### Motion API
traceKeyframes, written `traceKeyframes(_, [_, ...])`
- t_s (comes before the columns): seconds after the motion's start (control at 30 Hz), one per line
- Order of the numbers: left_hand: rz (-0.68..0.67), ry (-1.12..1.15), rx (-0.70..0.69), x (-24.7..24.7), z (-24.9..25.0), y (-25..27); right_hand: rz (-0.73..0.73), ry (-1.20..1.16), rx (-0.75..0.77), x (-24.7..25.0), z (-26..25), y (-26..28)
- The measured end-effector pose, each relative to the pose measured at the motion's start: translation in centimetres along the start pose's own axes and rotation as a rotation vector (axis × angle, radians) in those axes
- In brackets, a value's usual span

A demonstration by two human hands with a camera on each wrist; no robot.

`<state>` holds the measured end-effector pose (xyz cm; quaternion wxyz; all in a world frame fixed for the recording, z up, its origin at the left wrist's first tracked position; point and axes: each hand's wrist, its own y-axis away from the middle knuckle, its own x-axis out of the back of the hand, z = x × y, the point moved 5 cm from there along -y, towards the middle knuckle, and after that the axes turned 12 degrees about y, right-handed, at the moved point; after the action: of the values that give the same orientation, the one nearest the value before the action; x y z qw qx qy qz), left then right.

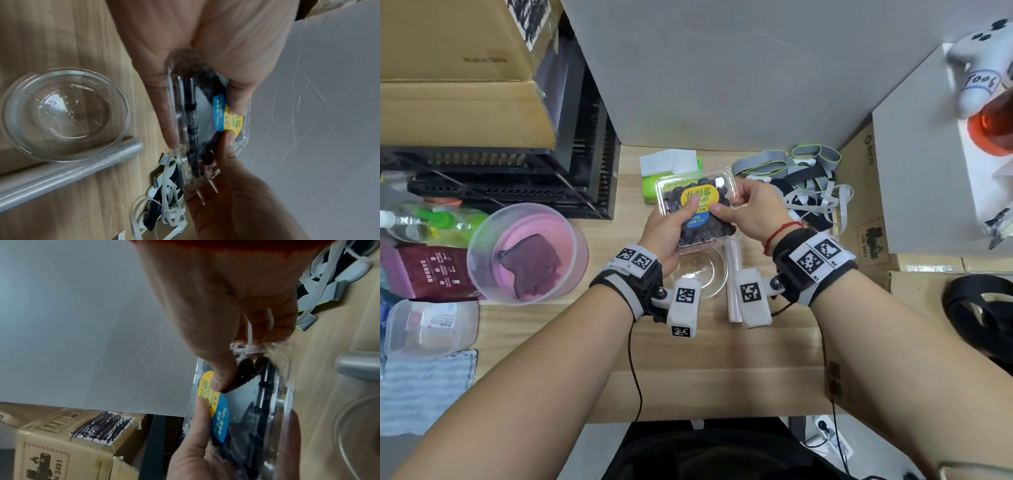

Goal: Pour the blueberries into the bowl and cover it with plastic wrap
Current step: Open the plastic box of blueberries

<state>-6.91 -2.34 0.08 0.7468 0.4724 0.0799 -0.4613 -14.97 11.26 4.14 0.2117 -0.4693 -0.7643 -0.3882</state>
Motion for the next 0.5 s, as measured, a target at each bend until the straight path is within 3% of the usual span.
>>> traceKeyframes(0.27, [-0.007, -0.052, -0.016, 0.7, -0.5, -0.1, -0.018, 0.367, 0.015, 0.0, -0.4, 0.4])
traceKeyframes(0.4, [-0.014, -0.025, -0.043, 0.9, -0.2, -0.3, -0.062, 0.281, -0.015, 0.4, 0.3, 0.2])
traceKeyframes(0.5, [-0.009, -0.045, -0.055, 1.1, 0.3, -0.3, -0.202, 0.035, -0.062, 0.3, 1.2, 0.4])
